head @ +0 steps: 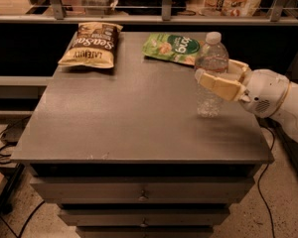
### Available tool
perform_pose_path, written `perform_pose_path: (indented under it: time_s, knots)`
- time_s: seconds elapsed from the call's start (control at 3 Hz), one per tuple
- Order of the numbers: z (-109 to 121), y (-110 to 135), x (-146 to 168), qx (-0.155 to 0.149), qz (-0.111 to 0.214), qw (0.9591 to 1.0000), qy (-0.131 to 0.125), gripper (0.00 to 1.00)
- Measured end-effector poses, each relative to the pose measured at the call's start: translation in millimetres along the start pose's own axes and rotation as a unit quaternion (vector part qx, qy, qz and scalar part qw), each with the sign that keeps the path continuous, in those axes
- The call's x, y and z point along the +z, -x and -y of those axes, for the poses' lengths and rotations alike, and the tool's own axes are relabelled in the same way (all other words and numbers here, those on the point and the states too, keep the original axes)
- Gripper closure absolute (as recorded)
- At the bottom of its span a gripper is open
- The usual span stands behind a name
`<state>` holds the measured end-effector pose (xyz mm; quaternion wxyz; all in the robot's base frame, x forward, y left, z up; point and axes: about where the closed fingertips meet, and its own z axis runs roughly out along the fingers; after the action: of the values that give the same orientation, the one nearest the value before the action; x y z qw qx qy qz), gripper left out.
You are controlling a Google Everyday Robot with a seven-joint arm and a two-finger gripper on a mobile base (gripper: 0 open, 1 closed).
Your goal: Place water bottle upright
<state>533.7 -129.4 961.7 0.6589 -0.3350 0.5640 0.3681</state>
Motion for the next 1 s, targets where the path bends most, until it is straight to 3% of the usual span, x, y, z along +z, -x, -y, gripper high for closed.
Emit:
perform_pose_path:
  time_s: [0.33, 0.67, 1.0]
  knots:
    - [-0.3, -14.8, -1.3, 0.013, 0.015, 0.9998, -0.008, 0.82]
    - [-2.0, -27.9, -3.4, 0.027, 0.03, 0.999, -0.017, 0.5]
    - [-3.1, -32.5, -4.7, 0.033, 0.037, 0.9986, -0.021, 0.28]
